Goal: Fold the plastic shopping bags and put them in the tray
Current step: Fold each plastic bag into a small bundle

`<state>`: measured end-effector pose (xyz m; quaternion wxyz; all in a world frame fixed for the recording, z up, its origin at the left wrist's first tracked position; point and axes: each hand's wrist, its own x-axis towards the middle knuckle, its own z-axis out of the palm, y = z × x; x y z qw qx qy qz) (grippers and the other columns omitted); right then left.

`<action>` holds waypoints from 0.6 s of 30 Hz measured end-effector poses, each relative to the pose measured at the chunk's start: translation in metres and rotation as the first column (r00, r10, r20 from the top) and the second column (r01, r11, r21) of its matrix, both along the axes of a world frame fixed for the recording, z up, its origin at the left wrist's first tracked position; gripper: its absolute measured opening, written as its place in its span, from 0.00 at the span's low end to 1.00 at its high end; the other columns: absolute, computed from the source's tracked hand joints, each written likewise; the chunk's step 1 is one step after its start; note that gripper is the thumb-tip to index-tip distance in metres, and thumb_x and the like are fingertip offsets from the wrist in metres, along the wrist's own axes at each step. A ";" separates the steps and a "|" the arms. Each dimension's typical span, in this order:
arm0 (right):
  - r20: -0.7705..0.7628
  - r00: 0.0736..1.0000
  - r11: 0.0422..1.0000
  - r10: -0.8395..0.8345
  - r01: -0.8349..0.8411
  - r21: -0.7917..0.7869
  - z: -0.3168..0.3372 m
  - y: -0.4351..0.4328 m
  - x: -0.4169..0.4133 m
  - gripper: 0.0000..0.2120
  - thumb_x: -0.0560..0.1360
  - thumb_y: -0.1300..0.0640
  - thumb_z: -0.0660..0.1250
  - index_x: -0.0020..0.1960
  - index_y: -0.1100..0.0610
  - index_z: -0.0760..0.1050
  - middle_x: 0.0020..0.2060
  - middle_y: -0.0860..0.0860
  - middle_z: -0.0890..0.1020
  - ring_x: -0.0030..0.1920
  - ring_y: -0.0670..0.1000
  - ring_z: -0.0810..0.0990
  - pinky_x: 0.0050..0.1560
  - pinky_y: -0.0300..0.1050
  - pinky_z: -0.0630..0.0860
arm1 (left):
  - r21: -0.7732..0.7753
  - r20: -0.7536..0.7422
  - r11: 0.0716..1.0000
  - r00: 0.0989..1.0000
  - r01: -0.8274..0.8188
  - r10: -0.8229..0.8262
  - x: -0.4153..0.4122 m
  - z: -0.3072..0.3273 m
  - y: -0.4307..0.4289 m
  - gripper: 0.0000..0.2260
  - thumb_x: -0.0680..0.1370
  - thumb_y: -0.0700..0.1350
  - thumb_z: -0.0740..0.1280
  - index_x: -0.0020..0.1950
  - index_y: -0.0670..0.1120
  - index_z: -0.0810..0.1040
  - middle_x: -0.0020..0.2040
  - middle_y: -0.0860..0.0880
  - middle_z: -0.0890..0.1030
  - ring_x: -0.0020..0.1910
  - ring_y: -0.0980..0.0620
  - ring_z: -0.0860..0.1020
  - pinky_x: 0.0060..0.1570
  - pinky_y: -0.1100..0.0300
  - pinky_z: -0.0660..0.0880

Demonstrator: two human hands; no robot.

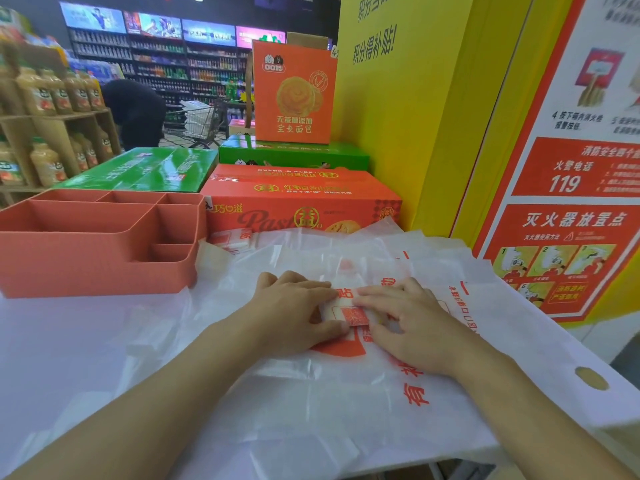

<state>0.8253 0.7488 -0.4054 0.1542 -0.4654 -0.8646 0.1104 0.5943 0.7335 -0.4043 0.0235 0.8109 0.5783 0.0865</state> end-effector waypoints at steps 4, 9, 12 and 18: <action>-0.049 0.999 0.999 -0.002 0.005 0.050 0.001 -0.001 0.000 0.25 0.77 0.56 0.65 0.71 0.38 0.72 0.60 0.28 0.71 0.64 0.42 0.64 0.69 0.44 0.62 | 0.014 0.045 1.000 0.999 0.027 -0.028 -0.001 0.003 -0.001 0.29 0.77 0.71 0.48 0.69 0.58 0.72 0.60 0.58 0.78 0.70 0.55 0.67 0.68 0.49 0.56; -0.424 0.902 0.996 -0.085 0.094 0.000 0.004 0.001 0.003 0.07 0.81 0.52 0.68 0.55 0.39 0.79 0.47 0.40 0.82 0.51 0.42 0.81 0.50 0.40 0.75 | -0.006 0.261 0.999 0.965 0.039 -0.036 -0.004 0.013 0.000 0.26 0.78 0.72 0.48 0.58 0.58 0.75 0.45 0.58 0.79 0.53 0.57 0.73 0.65 0.53 0.60; -0.565 0.815 0.991 -0.128 0.084 -0.103 0.007 -0.002 0.001 0.08 0.81 0.54 0.68 0.55 0.41 0.78 0.48 0.37 0.86 0.50 0.40 0.84 0.48 0.34 0.78 | 0.007 0.327 0.999 0.944 0.042 -0.042 -0.006 0.012 -0.001 0.17 0.77 0.66 0.62 0.59 0.57 0.76 0.51 0.61 0.82 0.52 0.59 0.77 0.61 0.54 0.67; -0.604 0.779 0.981 -0.165 0.065 -0.184 0.008 -0.003 -0.003 0.13 0.82 0.57 0.67 0.62 0.44 0.72 0.43 0.40 0.87 0.44 0.37 0.84 0.39 0.28 0.75 | -0.009 0.477 1.000 0.879 0.015 -0.009 -0.007 0.010 -0.002 0.12 0.79 0.55 0.68 0.61 0.59 0.71 0.46 0.62 0.81 0.44 0.63 0.79 0.43 0.64 0.76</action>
